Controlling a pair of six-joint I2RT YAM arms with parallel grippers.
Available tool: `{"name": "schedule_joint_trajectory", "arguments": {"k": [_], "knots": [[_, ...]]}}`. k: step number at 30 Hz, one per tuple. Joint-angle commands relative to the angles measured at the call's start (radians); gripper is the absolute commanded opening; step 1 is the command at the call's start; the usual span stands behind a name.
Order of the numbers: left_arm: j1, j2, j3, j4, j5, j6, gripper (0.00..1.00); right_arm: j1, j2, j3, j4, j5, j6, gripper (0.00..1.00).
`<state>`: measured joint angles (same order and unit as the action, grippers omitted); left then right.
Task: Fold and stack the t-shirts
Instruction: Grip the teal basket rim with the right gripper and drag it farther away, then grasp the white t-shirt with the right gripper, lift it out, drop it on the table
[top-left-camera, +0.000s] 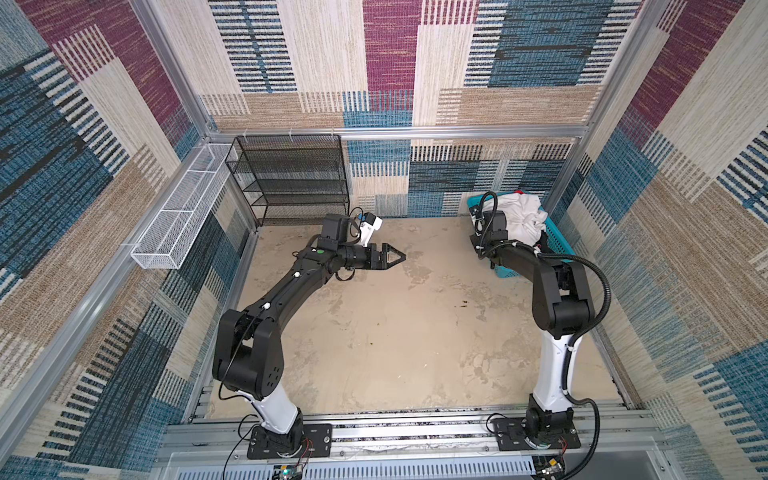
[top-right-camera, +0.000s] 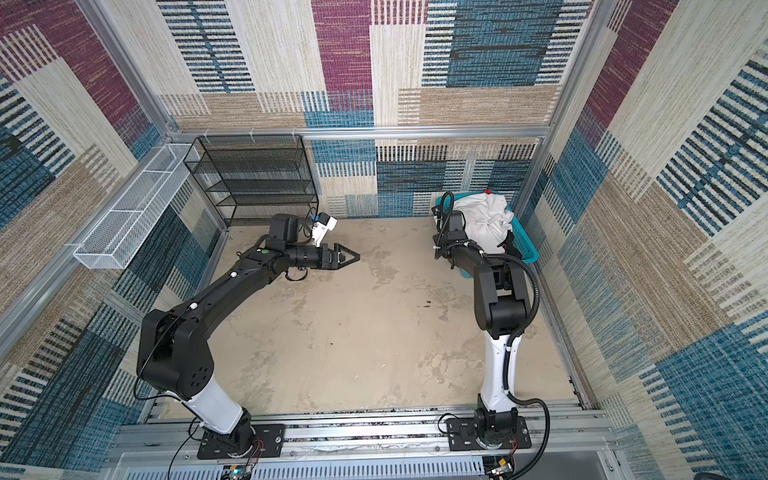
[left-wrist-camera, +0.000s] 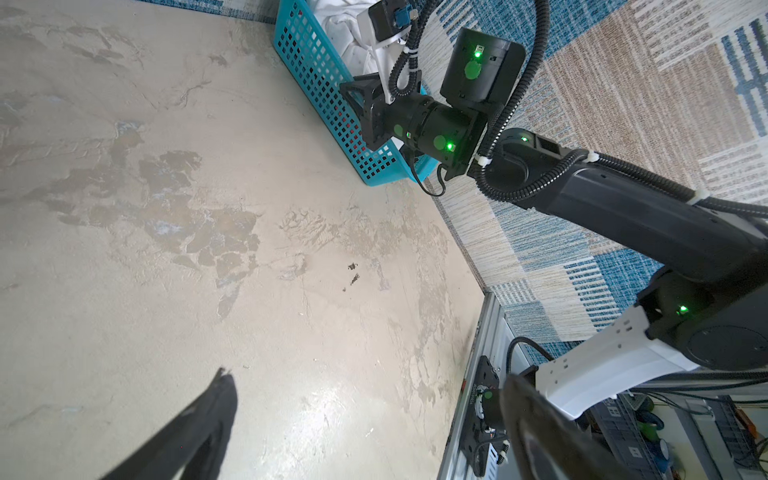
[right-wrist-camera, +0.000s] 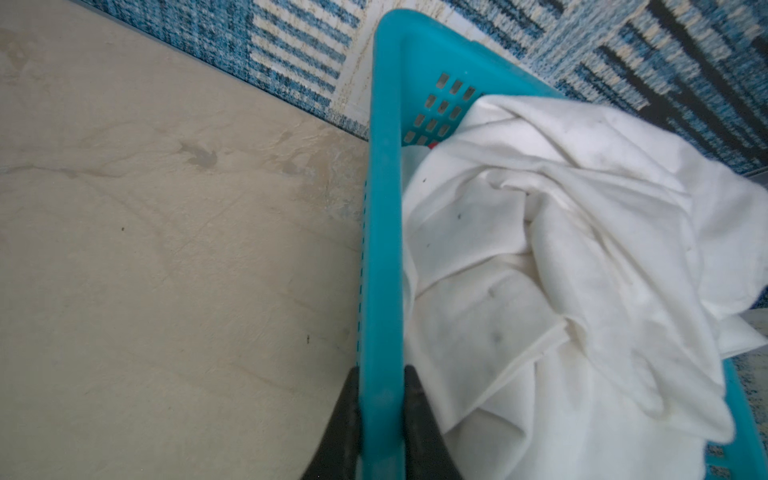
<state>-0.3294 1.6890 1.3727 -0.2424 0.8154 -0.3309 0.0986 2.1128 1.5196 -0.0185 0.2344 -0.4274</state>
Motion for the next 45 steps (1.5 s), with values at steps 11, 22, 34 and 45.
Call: {"name": "schedule_joint_trajectory", "arguments": {"k": [11, 22, 34, 45], "knots": [[0.002, -0.024, -0.001, 0.037, 0.057, -0.02, 0.99, -0.021, -0.145, 0.058, -0.023, -0.146, 0.154, 0.62], [0.001, -0.044, -0.014, 0.036, 0.055, -0.017, 0.99, -0.149, 0.097, 0.436, -0.353, -0.052, 0.493, 0.6], [0.005, -0.045, -0.014, 0.036, 0.06, -0.019, 0.99, -0.194, 0.184, 0.442, -0.332, -0.129, 0.55, 0.24], [0.007, -0.047, -0.018, 0.045, 0.065, -0.03, 0.99, -0.192, -0.047, 0.289, -0.199, -0.165, 0.547, 0.0]]}}
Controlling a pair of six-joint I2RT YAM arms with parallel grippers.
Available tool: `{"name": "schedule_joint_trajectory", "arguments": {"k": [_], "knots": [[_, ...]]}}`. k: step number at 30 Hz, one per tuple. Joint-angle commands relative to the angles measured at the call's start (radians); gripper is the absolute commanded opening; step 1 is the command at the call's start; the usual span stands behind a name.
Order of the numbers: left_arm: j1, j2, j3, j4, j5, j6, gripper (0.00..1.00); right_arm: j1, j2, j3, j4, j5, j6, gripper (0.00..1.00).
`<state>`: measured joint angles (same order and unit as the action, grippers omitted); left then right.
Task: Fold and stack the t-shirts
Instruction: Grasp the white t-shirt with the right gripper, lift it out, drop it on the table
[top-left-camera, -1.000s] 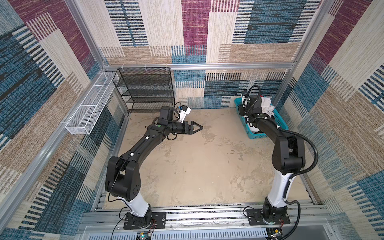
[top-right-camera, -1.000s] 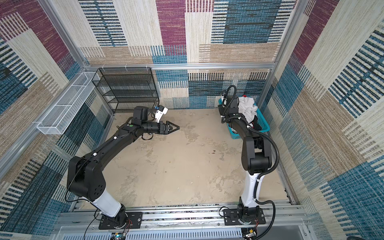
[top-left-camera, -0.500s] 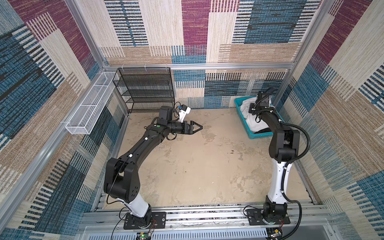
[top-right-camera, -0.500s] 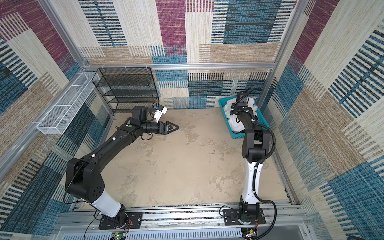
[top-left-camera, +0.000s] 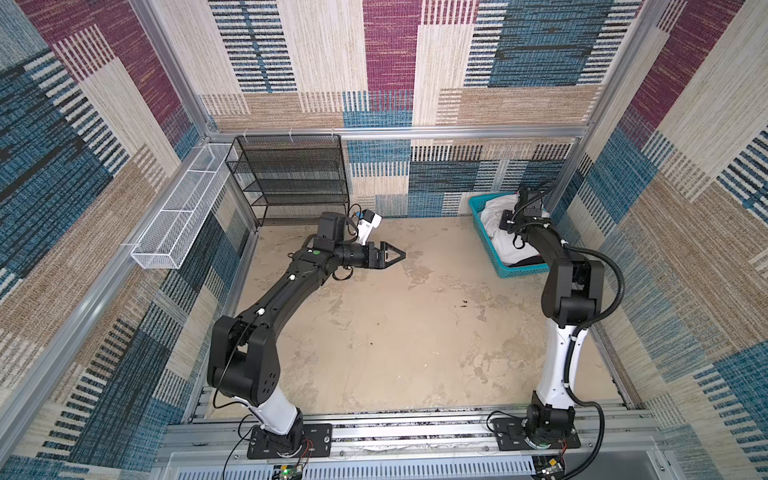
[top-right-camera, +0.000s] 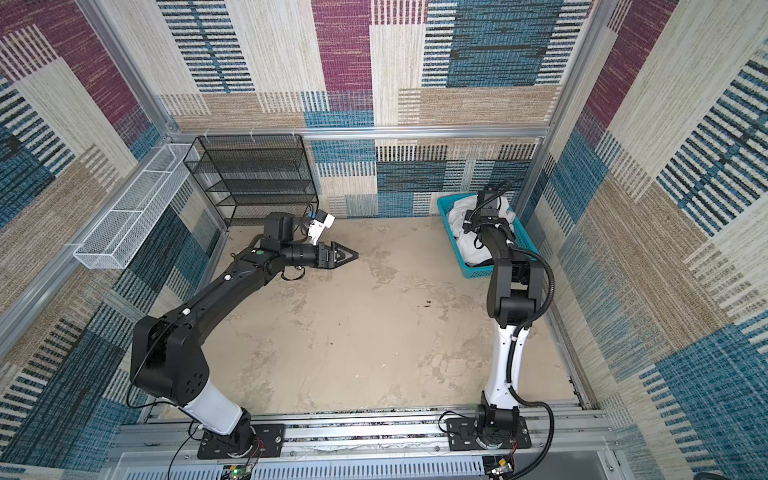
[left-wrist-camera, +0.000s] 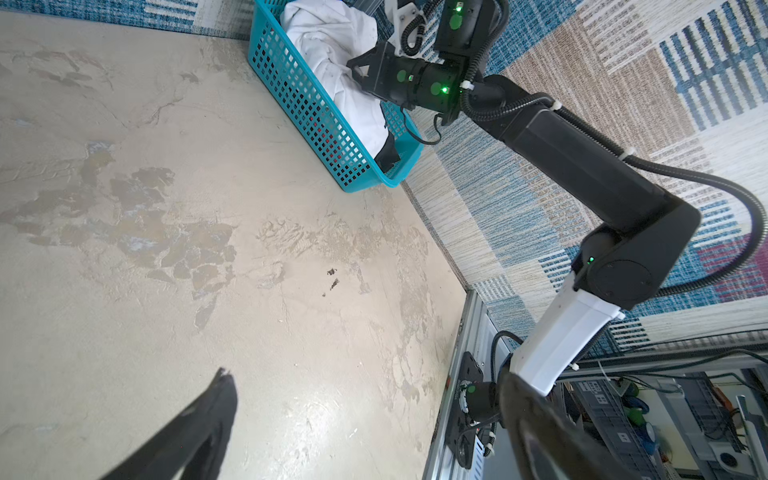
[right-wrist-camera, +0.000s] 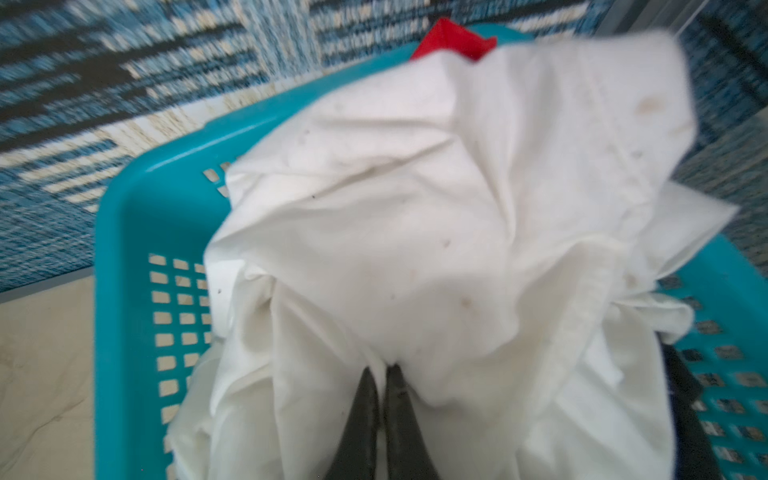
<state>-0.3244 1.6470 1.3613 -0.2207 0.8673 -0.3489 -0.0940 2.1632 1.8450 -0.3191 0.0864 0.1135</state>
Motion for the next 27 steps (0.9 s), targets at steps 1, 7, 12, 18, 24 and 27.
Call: {"name": "schedule_joint_trajectory", "arguments": {"k": [1, 7, 12, 18, 24, 27], "knots": [[0.001, -0.007, -0.005, 0.023, 0.012, -0.013, 0.99, 0.002, -0.141, -0.067, 0.123, -0.03, 0.008, 0.0], [0.001, -0.021, -0.011, 0.027, 0.008, -0.012, 0.99, 0.039, -0.361, -0.2, 0.197, -0.027, -0.002, 0.0], [0.004, -0.037, -0.009, 0.023, 0.001, -0.006, 0.99, 0.114, -0.445, -0.059, 0.121, -0.016, -0.046, 0.0], [0.033, -0.101, -0.006, -0.001, -0.024, 0.023, 0.99, 0.344, -0.217, 0.739, -0.207, -0.093, -0.083, 0.0], [0.034, -0.365, -0.156, -0.038, -0.27, 0.037, 0.99, 0.647, -0.272, 0.696, 0.077, -0.131, -0.092, 0.0], [0.033, -0.532, -0.307, -0.083, -0.429, 0.017, 0.99, 0.714, -0.327, 0.493, 0.197, -0.205, -0.01, 0.0]]}}
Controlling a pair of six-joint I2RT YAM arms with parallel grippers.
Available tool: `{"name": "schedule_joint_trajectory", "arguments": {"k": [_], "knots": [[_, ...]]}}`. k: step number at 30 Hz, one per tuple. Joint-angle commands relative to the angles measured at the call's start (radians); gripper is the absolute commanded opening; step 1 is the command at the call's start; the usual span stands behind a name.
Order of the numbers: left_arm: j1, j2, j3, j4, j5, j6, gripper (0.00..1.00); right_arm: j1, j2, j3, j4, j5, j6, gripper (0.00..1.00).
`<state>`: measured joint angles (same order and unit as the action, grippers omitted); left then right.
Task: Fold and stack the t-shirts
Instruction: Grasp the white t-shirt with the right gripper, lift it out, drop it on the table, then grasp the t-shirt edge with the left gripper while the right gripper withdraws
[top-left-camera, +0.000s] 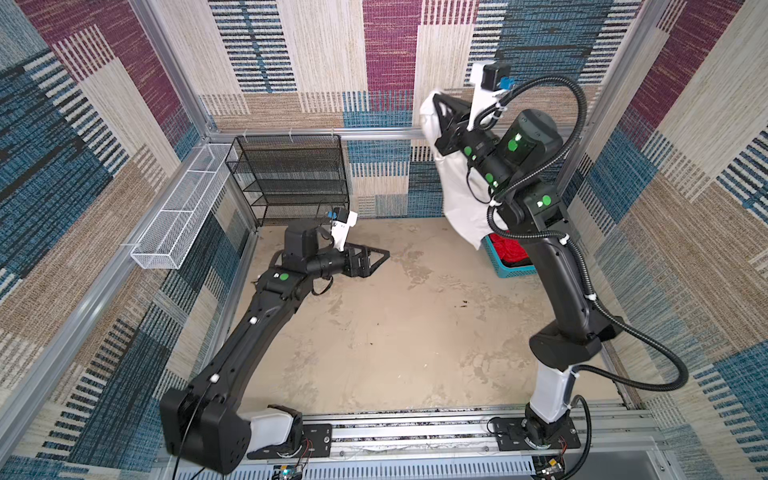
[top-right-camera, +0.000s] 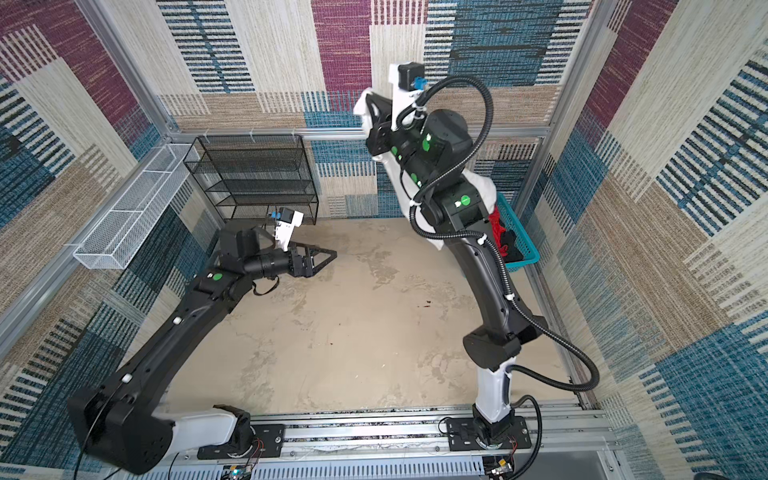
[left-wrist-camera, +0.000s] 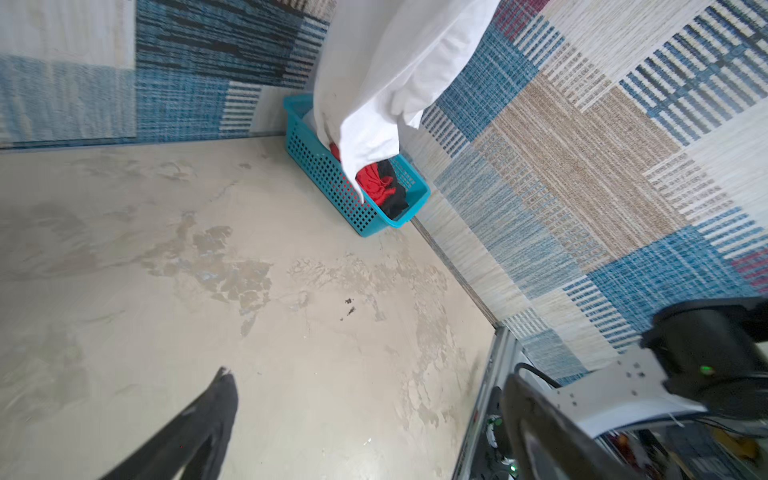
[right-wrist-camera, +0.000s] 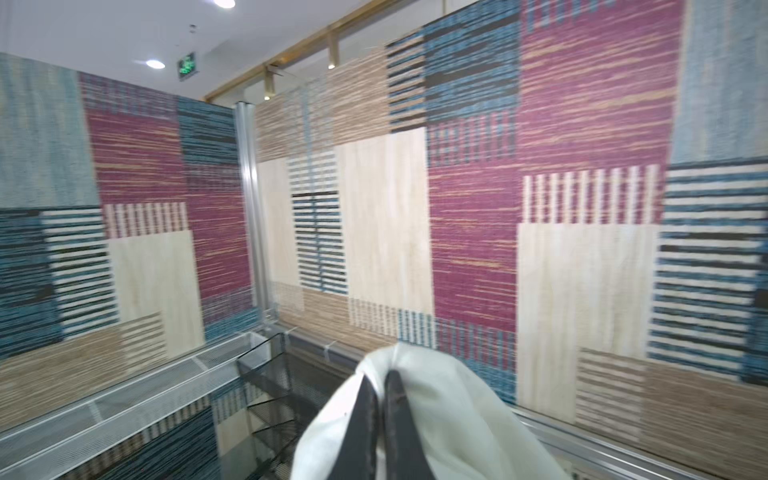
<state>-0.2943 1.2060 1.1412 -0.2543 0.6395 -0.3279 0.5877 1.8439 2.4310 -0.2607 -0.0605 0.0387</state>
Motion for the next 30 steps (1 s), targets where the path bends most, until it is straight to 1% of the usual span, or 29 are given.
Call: {"name": "schedule_joint_trajectory", "arguments": {"k": [1, 3, 6, 9, 11, 13, 14, 15, 16, 18, 19, 20, 22, 23, 25, 28, 30], "knots": [[0.003, -0.14, -0.134, -0.075, -0.249, -0.017, 0.99, 0.043, 0.029, -0.076, 0.102, -0.075, 0.097, 0.0], [0.003, -0.241, -0.219, -0.151, -0.336, -0.058, 0.99, 0.054, 0.116, -0.036, 0.023, -0.133, 0.145, 0.0], [0.003, -0.364, -0.315, -0.283, -0.407, -0.144, 0.99, 0.072, 0.24, -0.043, -0.038, -0.224, 0.207, 0.0], [0.003, -0.459, -0.4, -0.374, -0.433, -0.238, 0.99, 0.099, 0.344, -0.103, -0.023, -0.264, 0.26, 0.0], [0.003, -0.497, -0.441, -0.408, -0.451, -0.275, 1.0, 0.113, 0.403, -0.147, 0.027, -0.3, 0.29, 0.0], [0.003, -0.508, -0.464, -0.429, -0.478, -0.298, 0.98, 0.125, 0.466, -0.14, 0.048, -0.332, 0.319, 0.0], [0.003, -0.502, -0.466, -0.438, -0.486, -0.305, 0.98, 0.127, 0.497, -0.121, 0.047, -0.355, 0.33, 0.05], [0.003, -0.491, -0.465, -0.444, -0.493, -0.309, 0.97, 0.13, 0.526, -0.092, 0.032, -0.376, 0.333, 0.29], [0.003, -0.475, -0.463, -0.443, -0.501, -0.31, 0.97, 0.133, 0.553, -0.05, -0.005, -0.38, 0.325, 0.48], [0.003, -0.434, -0.464, -0.413, -0.495, -0.301, 0.95, 0.139, 0.565, -0.003, -0.073, -0.337, 0.286, 0.75], [0.003, -0.402, -0.462, -0.389, -0.484, -0.294, 0.94, 0.139, 0.549, -0.013, -0.096, -0.3, 0.26, 0.81], [0.003, -0.366, -0.456, -0.365, -0.467, -0.287, 0.92, 0.139, 0.52, -0.044, -0.104, -0.258, 0.239, 0.83], [-0.001, -0.273, -0.427, -0.325, -0.426, -0.272, 0.87, 0.136, 0.433, -0.159, -0.092, -0.151, 0.208, 0.85], [-0.008, -0.214, -0.401, -0.307, -0.408, -0.263, 0.85, 0.128, 0.37, -0.25, -0.069, -0.097, 0.206, 0.87], [-0.034, -0.105, -0.352, -0.264, -0.396, -0.253, 0.8, 0.092, 0.239, -0.455, -0.019, -0.025, 0.247, 0.88], [-0.084, 0.042, -0.261, -0.209, -0.408, -0.233, 0.77, 0.008, 0.042, -0.784, 0.074, -0.01, 0.324, 0.89], [-0.13, 0.164, -0.151, -0.223, -0.432, -0.199, 0.76, -0.054, -0.088, -1.009, 0.121, -0.008, 0.363, 0.9]]}}
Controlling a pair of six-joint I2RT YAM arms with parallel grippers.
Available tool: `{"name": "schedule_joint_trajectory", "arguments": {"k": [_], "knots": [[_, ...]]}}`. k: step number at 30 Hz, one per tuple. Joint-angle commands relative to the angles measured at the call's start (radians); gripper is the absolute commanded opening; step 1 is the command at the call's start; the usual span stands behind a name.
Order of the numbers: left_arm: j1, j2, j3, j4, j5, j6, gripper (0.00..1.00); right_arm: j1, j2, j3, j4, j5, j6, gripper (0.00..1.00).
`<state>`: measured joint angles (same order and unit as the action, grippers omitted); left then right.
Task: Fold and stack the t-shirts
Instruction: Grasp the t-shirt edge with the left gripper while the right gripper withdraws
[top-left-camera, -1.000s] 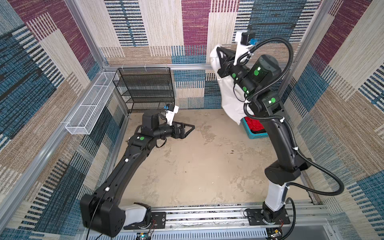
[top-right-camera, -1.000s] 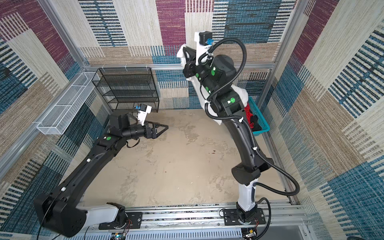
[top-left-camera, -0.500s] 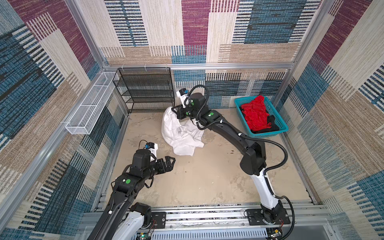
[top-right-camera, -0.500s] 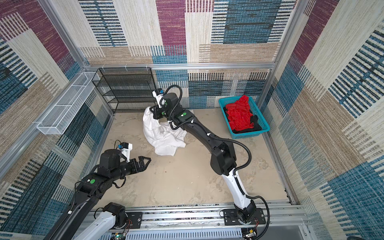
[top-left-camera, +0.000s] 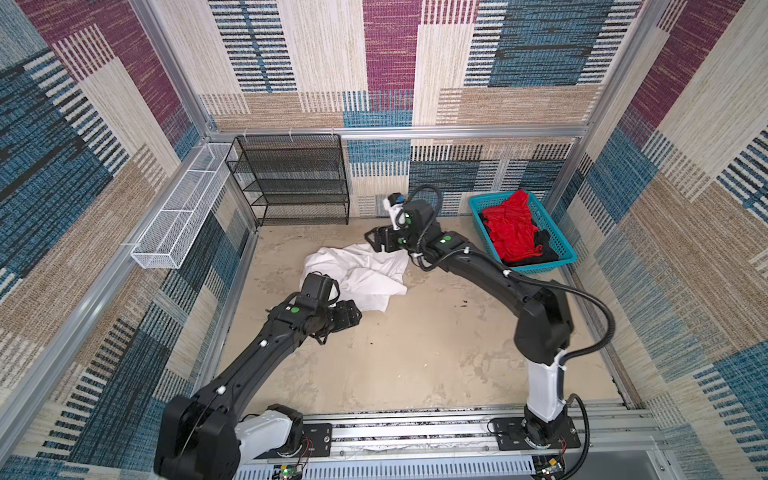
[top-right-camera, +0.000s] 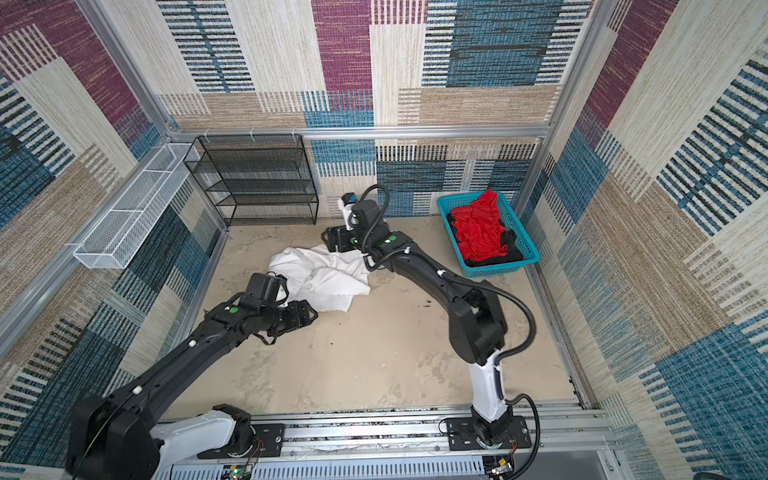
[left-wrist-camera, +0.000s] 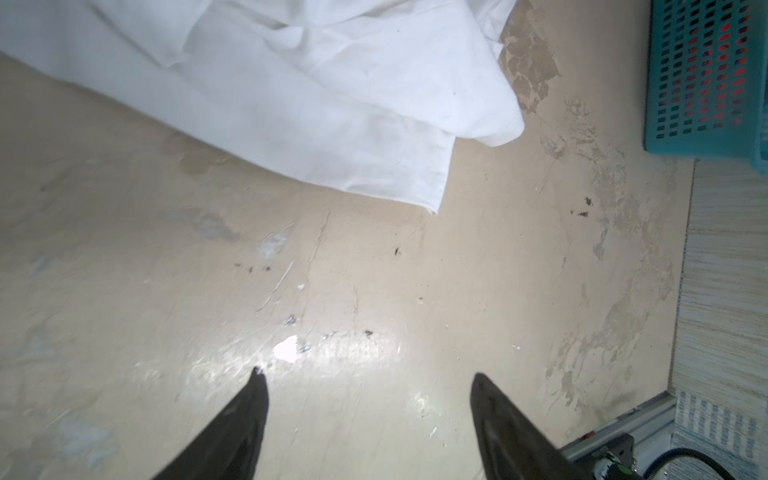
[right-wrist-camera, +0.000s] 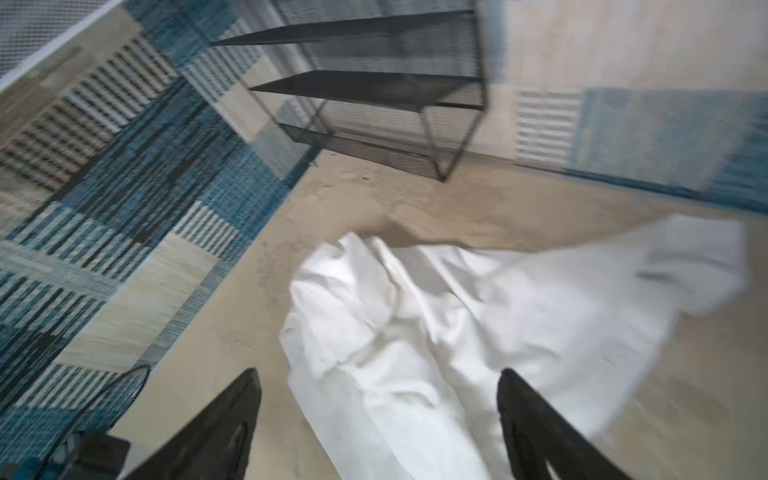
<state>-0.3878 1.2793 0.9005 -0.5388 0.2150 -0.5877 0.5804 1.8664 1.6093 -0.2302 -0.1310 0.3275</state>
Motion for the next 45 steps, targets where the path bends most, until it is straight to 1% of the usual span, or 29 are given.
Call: {"name": "schedule_joint_trajectory", "arguments": {"k": [1, 3, 5, 7, 10, 12, 15, 18, 20, 21, 25, 26, 29, 30, 36, 38, 39, 40, 42, 45], "knots": [[-0.063, 0.162, 0.161, 0.043, -0.027, 0.085, 0.75, -0.076, -0.173, -0.295, 0.108, 0.062, 0.088, 0.9], [-0.111, 0.294, 0.295, -0.008, -0.072, 0.126, 0.74, -0.122, -0.272, -0.463, 0.124, 0.05, 0.099, 0.9], [-0.152, 0.439, 0.447, -0.092, -0.142, 0.165, 0.71, -0.153, -0.367, -0.602, 0.119, 0.044, 0.107, 0.91], [-0.188, 0.567, 0.589, -0.173, -0.215, 0.207, 0.71, -0.167, -0.459, -0.716, 0.109, 0.047, 0.114, 0.91], [-0.225, 0.715, 0.753, -0.257, -0.289, 0.252, 0.71, -0.18, -0.584, -0.836, 0.093, 0.051, 0.129, 0.93], [-0.236, 0.788, 0.833, -0.293, -0.334, 0.268, 0.71, -0.186, -0.65, -0.881, 0.078, 0.05, 0.131, 0.95], [-0.245, 0.873, 0.918, -0.321, -0.356, 0.279, 0.71, -0.197, -0.703, -0.922, 0.07, 0.041, 0.132, 0.96], [-0.258, 0.941, 0.992, -0.376, -0.397, 0.276, 0.69, -0.202, -0.71, -0.933, 0.071, 0.026, 0.124, 0.96], [-0.265, 0.971, 1.013, -0.4, -0.423, 0.281, 0.66, -0.203, -0.703, -0.934, 0.077, 0.02, 0.12, 0.97], [-0.266, 0.982, 1.019, -0.407, -0.428, 0.281, 0.63, -0.204, -0.699, -0.934, 0.082, 0.015, 0.119, 0.97], [-0.266, 0.985, 1.001, -0.406, -0.433, 0.279, 0.32, -0.206, -0.677, -0.925, 0.097, -0.005, 0.111, 0.97], [-0.266, 0.975, 0.993, -0.398, -0.433, 0.279, 0.26, -0.206, -0.675, -0.923, 0.098, -0.007, 0.109, 0.96], [-0.264, 0.932, 0.974, -0.379, -0.437, 0.279, 0.04, -0.206, -0.674, -0.924, 0.1, -0.01, 0.107, 0.97], [-0.264, 0.912, 0.964, -0.368, -0.442, 0.283, 0.0, -0.207, -0.676, -0.929, 0.101, -0.012, 0.107, 0.97], [-0.261, 0.793, 0.906, -0.307, -0.426, 0.28, 0.0, -0.208, -0.708, -0.955, 0.112, -0.025, 0.105, 0.97], [-0.263, 0.754, 0.867, -0.238, -0.358, 0.286, 0.01, -0.209, -0.716, -0.963, 0.121, -0.023, 0.107, 0.97], [-0.262, 0.759, 0.875, -0.232, -0.319, 0.279, 0.15, -0.209, -0.714, -0.962, 0.124, -0.024, 0.107, 0.97], [-0.263, 0.785, 0.909, -0.256, -0.294, 0.27, 0.25, -0.211, -0.708, -0.957, 0.125, -0.029, 0.107, 0.97], [-0.27, 0.858, 0.978, -0.328, -0.293, 0.263, 0.36, -0.211, -0.703, -0.946, 0.119, -0.038, 0.107, 0.97], [-0.275, 0.931, 1.014, -0.346, -0.32, 0.258, 0.45, -0.212, -0.722, -0.946, 0.109, -0.041, 0.105, 0.97]]}}
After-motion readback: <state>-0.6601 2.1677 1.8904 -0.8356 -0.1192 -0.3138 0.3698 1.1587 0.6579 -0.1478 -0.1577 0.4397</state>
